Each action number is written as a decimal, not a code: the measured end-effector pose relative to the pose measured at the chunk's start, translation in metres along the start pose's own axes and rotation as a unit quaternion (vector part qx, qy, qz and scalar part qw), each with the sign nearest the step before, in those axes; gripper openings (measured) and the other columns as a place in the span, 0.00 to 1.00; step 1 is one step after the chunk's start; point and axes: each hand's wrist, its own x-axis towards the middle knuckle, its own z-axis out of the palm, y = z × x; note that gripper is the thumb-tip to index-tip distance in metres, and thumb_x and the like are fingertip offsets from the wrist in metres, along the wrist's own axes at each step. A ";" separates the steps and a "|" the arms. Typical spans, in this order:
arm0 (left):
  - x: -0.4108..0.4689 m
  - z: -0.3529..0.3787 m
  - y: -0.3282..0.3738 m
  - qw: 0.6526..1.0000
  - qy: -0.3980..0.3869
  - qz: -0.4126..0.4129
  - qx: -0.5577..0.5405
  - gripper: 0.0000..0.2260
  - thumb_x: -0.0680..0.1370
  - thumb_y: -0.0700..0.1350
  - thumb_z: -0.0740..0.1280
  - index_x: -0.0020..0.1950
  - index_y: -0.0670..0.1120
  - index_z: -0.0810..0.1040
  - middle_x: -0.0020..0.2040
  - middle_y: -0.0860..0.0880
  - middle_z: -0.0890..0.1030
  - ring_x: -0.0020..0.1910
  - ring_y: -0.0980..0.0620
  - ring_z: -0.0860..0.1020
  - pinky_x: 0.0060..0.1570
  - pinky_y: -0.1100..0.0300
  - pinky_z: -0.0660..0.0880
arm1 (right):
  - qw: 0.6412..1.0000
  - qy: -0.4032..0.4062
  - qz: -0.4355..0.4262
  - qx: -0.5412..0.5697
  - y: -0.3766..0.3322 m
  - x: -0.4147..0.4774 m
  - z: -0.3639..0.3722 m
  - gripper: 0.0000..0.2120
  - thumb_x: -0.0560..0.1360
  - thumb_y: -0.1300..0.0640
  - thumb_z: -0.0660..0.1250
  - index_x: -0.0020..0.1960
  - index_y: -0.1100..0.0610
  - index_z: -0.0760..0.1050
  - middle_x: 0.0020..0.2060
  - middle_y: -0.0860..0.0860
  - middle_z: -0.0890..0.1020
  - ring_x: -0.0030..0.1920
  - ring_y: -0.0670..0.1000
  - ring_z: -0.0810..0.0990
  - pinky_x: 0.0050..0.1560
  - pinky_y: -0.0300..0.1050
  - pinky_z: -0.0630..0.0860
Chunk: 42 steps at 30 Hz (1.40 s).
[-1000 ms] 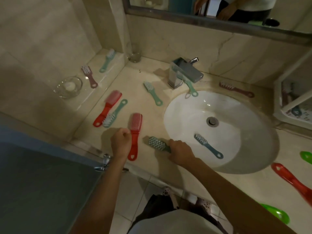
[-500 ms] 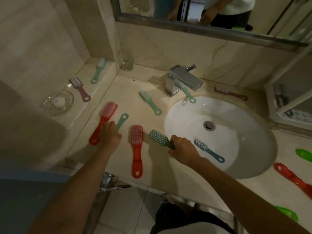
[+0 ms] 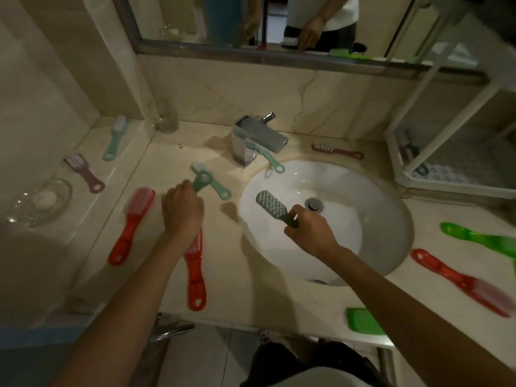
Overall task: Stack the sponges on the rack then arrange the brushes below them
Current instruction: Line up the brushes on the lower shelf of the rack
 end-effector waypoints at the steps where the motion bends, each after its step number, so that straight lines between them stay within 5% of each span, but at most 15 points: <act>1: -0.001 -0.004 0.019 0.999 0.001 0.034 -0.004 0.10 0.78 0.39 0.59 0.57 0.37 0.73 0.53 0.38 0.79 0.53 0.39 0.76 0.54 0.49 0.72 | 1.000 0.023 0.009 0.015 0.008 0.000 -0.008 0.13 0.74 0.59 0.64 0.57 0.62 0.72 0.50 0.62 0.81 0.49 0.62 0.79 0.45 0.49 0.76; 12: -0.064 0.009 0.244 0.935 -0.066 0.345 0.058 0.13 0.79 0.40 0.54 0.63 0.40 0.68 0.61 0.42 0.74 0.58 0.41 0.71 0.57 0.53 0.65 | 0.970 0.185 0.126 0.093 0.155 -0.024 -0.106 0.10 0.74 0.59 0.65 0.54 0.61 0.75 0.50 0.62 0.82 0.50 0.61 0.79 0.48 0.49 0.73; 18: -0.098 0.034 0.355 0.892 -0.107 0.438 -0.013 0.17 0.81 0.39 0.54 0.69 0.44 0.68 0.68 0.45 0.71 0.64 0.42 0.69 0.63 0.53 0.64 | 0.953 0.226 0.172 0.104 0.243 -0.029 -0.158 0.06 0.72 0.59 0.66 0.46 0.61 0.76 0.44 0.63 0.83 0.47 0.64 0.79 0.45 0.50 0.72; 23: -0.109 0.045 0.429 0.868 -0.147 0.468 -0.084 0.18 0.78 0.36 0.57 0.68 0.43 0.72 0.62 0.43 0.75 0.61 0.43 0.72 0.61 0.53 0.68 | 0.952 0.220 0.187 0.099 0.305 -0.008 -0.198 0.08 0.71 0.59 0.67 0.46 0.64 0.77 0.44 0.65 0.82 0.49 0.63 0.79 0.42 0.48 0.69; 27: -0.094 0.056 0.470 0.893 -0.185 0.355 -0.206 0.18 0.79 0.33 0.57 0.67 0.44 0.74 0.65 0.44 0.76 0.60 0.45 0.76 0.60 0.59 0.69 | 0.964 0.190 0.149 0.109 0.333 0.034 -0.222 0.06 0.72 0.60 0.67 0.41 0.63 0.78 0.40 0.64 0.80 0.43 0.57 0.78 0.39 0.42 0.63; 32: -0.062 0.075 0.486 0.901 -0.196 0.176 -0.346 0.13 0.79 0.35 0.58 0.59 0.38 0.78 0.54 0.41 0.81 0.50 0.47 0.80 0.47 0.63 0.76 | 0.982 0.123 0.124 0.077 0.352 0.093 -0.223 0.11 0.76 0.57 0.64 0.49 0.64 0.80 0.42 0.60 0.81 0.40 0.52 0.74 0.29 0.42 0.62; 34: -0.055 0.077 0.489 0.904 -0.188 0.148 -0.353 0.11 0.77 0.35 0.61 0.57 0.39 0.79 0.51 0.45 0.81 0.48 0.53 0.77 0.42 0.69 0.73 | 0.986 0.094 0.124 0.057 0.354 0.114 -0.221 0.11 0.77 0.57 0.62 0.48 0.64 0.79 0.41 0.60 0.78 0.41 0.52 0.74 0.33 0.42 0.66; 38: -0.051 0.084 0.495 0.906 -0.169 0.093 -0.376 0.11 0.76 0.38 0.64 0.56 0.40 0.79 0.56 0.44 0.80 0.53 0.50 0.78 0.51 0.63 0.72 | 0.988 0.076 0.127 0.040 0.350 0.147 -0.211 0.14 0.78 0.58 0.59 0.55 0.67 0.77 0.53 0.62 0.80 0.54 0.59 0.79 0.51 0.46 0.73; 42: -0.050 0.092 0.494 0.906 -0.173 0.080 -0.377 0.13 0.74 0.44 0.68 0.57 0.41 0.79 0.54 0.45 0.79 0.49 0.54 0.75 0.41 0.69 0.69 | 0.987 0.067 0.139 0.042 0.344 0.169 -0.198 0.14 0.78 0.60 0.58 0.58 0.67 0.74 0.56 0.63 0.79 0.56 0.61 0.78 0.54 0.48 0.73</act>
